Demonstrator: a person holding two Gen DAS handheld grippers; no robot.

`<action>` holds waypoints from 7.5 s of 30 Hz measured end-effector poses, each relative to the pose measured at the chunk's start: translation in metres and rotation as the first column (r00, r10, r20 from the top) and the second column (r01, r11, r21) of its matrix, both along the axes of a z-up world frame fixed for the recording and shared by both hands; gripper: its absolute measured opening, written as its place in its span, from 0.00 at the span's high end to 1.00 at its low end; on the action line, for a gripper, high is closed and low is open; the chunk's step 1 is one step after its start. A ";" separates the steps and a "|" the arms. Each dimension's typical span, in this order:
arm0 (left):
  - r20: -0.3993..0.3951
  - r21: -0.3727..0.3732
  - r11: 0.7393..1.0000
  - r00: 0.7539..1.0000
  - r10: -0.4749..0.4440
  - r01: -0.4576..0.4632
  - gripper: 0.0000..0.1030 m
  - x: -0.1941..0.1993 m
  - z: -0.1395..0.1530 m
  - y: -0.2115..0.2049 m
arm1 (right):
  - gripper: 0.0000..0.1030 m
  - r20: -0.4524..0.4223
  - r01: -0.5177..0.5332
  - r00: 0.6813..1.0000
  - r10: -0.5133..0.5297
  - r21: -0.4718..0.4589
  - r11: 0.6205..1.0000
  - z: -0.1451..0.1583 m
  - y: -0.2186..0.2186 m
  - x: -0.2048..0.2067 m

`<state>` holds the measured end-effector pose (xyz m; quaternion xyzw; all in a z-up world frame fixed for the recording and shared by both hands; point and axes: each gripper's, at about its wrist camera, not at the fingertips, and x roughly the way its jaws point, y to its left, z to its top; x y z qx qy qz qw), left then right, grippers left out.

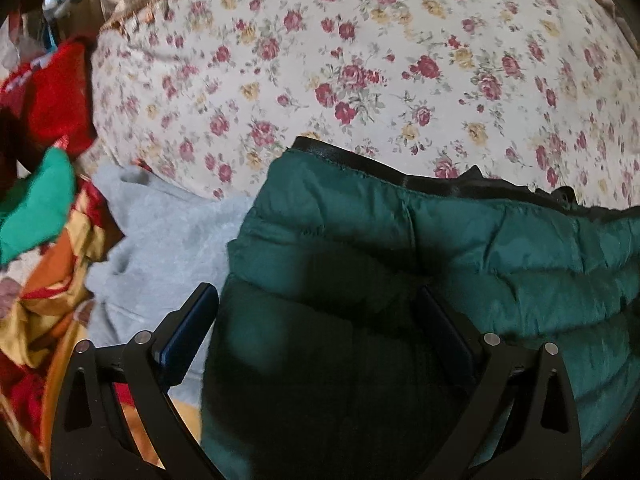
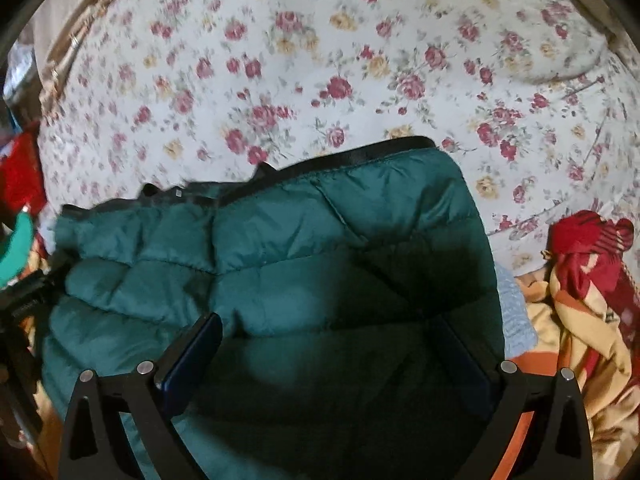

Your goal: Fold large clothes

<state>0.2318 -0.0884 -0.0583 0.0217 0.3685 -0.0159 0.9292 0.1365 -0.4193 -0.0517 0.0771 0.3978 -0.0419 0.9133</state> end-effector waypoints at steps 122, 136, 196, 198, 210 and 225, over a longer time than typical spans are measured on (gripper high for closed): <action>-0.215 -0.424 0.904 0.963 -0.160 0.056 0.23 -0.175 -0.008 0.117 | 0.30 -0.159 0.016 0.987 0.017 0.202 0.979 -0.006 -0.001 -0.171; 0.010 -0.172 0.978 0.993 -0.116 0.116 0.23 -0.239 0.054 0.067 | 0.18 0.005 0.057 0.998 -0.057 0.053 0.997 0.048 0.044 -0.228; 0.258 -0.054 0.997 0.965 -0.043 0.059 0.23 -0.326 0.081 0.033 | 0.00 0.197 -0.042 0.979 0.055 -0.066 0.997 0.067 0.177 -0.257; 0.258 -0.054 0.997 0.965 -0.044 0.060 0.23 -0.325 0.081 0.033 | 0.00 0.197 -0.042 0.979 0.054 -0.066 0.997 0.067 0.177 -0.257; 0.251 -0.062 0.996 0.967 -0.043 0.061 0.23 -0.324 0.080 0.033 | 0.00 0.194 -0.031 0.980 0.045 -0.074 0.997 0.065 0.174 -0.257; 0.233 -0.062 0.996 0.971 -0.048 0.065 0.23 -0.322 0.074 0.031 | 0.00 0.182 -0.035 0.982 0.047 -0.067 0.997 0.063 0.173 -0.255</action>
